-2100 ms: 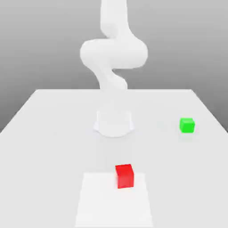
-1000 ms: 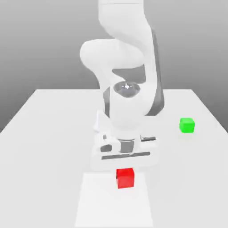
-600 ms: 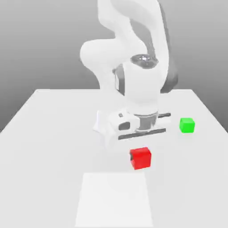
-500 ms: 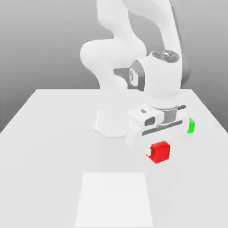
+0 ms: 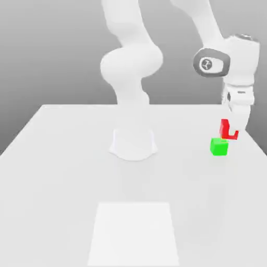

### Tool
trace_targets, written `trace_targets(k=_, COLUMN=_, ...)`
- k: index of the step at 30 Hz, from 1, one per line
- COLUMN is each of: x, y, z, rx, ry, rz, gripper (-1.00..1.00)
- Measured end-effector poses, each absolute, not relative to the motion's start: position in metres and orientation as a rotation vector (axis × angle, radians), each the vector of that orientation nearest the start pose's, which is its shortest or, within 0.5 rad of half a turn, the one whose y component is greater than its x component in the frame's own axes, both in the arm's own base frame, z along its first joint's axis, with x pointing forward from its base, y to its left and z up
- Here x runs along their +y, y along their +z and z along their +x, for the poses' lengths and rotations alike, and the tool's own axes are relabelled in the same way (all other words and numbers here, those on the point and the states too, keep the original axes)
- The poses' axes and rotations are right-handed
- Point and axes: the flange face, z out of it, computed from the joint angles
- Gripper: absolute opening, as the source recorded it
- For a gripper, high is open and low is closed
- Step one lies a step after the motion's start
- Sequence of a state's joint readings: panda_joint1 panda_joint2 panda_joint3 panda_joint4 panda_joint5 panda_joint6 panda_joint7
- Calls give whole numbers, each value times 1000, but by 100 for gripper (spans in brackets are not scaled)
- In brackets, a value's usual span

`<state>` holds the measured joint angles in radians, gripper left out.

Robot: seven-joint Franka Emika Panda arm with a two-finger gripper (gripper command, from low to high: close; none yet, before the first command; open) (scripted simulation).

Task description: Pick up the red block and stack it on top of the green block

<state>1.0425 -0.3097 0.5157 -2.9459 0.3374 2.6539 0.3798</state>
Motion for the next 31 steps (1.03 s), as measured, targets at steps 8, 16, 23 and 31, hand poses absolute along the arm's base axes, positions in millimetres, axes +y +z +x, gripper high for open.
trace_targets(k=8, x=328, y=236, z=6, rx=-1447, ry=-27, rz=-2789, gripper=-100)
trace_targets(k=16, x=330, y=218, z=7, rx=-1451, ry=-40, rz=-2790, gripper=-100)
trace_targets(k=23, x=329, y=201, z=7, rx=-1452, ry=-33, rz=-2791, gripper=-100)
trace_targets(k=31, x=325, y=180, z=5, rx=-1444, ry=-6, rz=-2792, gripper=-100)
